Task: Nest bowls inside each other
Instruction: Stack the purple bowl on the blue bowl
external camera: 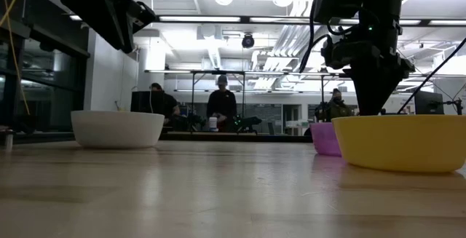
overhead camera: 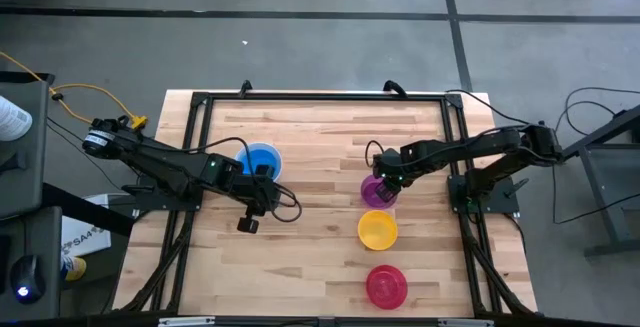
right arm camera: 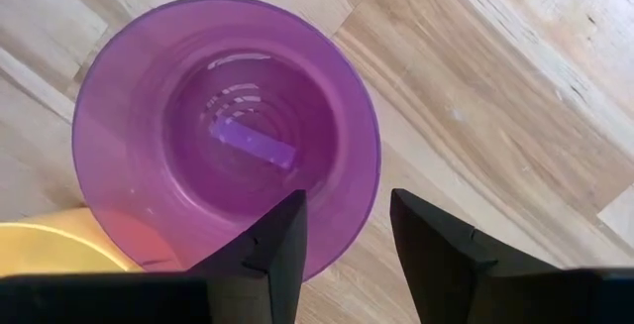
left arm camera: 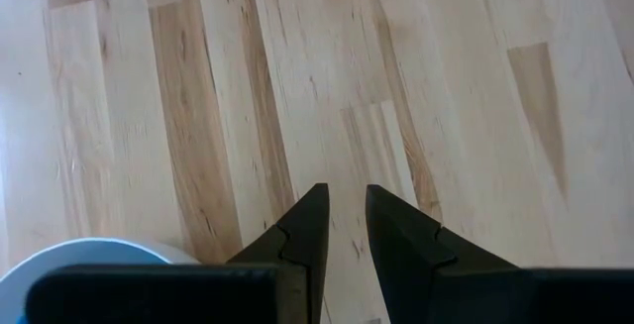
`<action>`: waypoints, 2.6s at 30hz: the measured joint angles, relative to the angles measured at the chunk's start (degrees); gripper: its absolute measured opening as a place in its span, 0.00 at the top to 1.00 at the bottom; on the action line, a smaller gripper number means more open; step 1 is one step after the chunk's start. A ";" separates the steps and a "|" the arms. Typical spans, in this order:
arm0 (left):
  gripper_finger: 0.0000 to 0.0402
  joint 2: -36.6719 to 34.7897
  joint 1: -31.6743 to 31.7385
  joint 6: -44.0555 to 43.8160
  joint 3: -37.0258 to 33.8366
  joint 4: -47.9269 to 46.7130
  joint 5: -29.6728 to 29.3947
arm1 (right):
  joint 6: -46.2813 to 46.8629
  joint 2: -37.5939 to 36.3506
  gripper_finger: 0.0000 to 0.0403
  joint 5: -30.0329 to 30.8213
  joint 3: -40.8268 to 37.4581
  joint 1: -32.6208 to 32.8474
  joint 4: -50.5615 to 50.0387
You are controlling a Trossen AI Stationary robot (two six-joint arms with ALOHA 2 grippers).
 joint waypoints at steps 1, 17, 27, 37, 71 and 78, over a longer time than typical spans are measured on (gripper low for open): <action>0.82 0.00 0.00 -0.19 0.00 0.00 0.00 | 0.14 0.18 0.65 0.03 0.00 0.00 -0.08; 0.82 0.00 -0.04 -1.29 -0.02 -0.18 0.00 | 2.88 0.28 0.65 0.06 -0.02 0.00 -0.70; 0.82 -0.02 -0.04 -2.56 -0.02 -0.18 0.28 | 1.95 0.31 0.65 -3.19 -4.82 0.00 2.75; 0.82 -0.02 -0.07 -2.22 -0.02 0.36 0.71 | -0.05 0.31 0.65 -3.05 -6.25 -0.60 6.32; 0.82 -0.02 -0.04 -2.17 -0.02 0.28 0.83 | -1.70 0.31 0.91 -6.27 -6.25 -3.52 6.34; 0.83 -0.02 -0.07 -2.17 -0.02 0.28 0.83 | -2.10 0.31 0.98 -6.07 -6.25 -3.54 5.83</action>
